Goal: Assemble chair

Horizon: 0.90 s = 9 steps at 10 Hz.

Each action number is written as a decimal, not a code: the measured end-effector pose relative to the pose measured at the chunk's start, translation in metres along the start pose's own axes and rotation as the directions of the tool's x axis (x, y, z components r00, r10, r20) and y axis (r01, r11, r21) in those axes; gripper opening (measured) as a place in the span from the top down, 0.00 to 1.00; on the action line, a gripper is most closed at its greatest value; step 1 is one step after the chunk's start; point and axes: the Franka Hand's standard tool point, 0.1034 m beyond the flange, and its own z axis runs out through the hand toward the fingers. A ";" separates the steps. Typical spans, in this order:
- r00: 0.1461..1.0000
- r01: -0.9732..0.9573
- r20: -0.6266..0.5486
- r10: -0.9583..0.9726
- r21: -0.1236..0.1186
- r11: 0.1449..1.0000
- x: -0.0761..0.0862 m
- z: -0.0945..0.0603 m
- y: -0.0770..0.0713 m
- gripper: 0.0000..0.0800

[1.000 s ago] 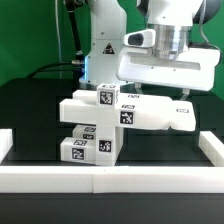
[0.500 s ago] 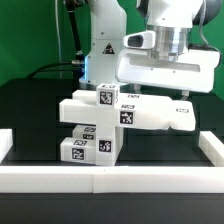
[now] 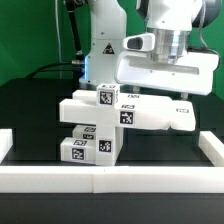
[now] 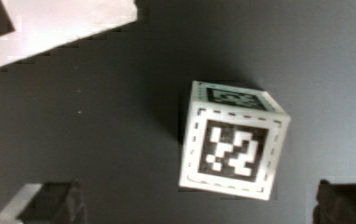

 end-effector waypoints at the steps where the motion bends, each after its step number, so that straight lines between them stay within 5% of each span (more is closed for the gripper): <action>1: 1.000 0.002 0.004 -0.002 -0.006 1.000 -0.001 0.003 0.001 0.19; 9: 1.000 0.013 0.016 -0.013 -0.024 1.000 -0.007 0.012 0.001 0.19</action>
Offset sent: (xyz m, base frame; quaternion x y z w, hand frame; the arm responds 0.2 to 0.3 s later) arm -0.0017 0.0009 -0.0065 0.0049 0.0077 0.0004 1.0000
